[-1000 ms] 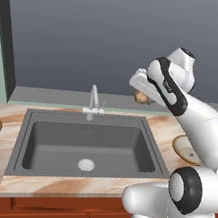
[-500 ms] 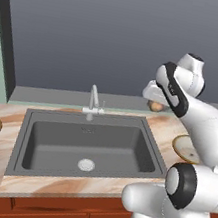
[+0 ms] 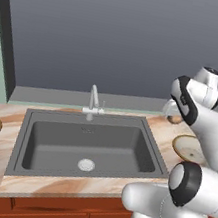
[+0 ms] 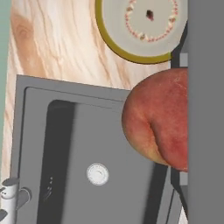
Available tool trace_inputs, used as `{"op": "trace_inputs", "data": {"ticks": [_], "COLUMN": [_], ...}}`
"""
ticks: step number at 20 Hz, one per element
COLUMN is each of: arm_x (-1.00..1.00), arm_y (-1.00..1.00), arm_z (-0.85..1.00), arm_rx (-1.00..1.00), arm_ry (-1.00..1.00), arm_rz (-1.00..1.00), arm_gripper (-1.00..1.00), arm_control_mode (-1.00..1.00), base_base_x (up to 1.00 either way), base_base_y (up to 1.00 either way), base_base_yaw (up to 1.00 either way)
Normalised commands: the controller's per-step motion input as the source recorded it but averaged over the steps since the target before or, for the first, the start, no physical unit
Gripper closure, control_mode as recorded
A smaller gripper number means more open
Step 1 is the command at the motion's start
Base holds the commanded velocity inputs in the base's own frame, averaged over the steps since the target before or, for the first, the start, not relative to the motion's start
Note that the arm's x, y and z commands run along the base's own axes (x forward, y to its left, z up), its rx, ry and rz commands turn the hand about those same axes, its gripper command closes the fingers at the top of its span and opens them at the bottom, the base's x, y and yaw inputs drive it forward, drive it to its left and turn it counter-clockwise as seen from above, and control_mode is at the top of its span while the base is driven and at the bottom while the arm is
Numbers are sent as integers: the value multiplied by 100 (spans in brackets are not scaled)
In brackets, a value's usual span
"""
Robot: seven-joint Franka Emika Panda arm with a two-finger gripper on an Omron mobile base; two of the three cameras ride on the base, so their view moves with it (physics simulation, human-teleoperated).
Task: Pick the garlics from the cabinet and place them in one bowl. Pick the peach from the sink and place it in the other bowl.
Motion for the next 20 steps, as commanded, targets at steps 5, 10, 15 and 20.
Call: {"op": "trace_inputs", "data": {"ticks": [5, 10, 15, 20], "arm_x": [-10, 8, 17, 1], "arm_y": [-92, -69, -48, -43], "arm_z": [-63, -53, -39, -24], "arm_rx": [-9, -3, -1, 0], "arm_ry": [-6, -1, 0, 9], "arm_rz": [8, 4, 0, 0], "arm_gripper": [100, 100, 100, 100], "arm_control_mode": [-100, -100, -100, -100], "base_base_x": [0, 0, 0, 0], "base_base_y": [0, 0, 0, 0], "base_base_yaw": [0, 0, 0, 0]}}
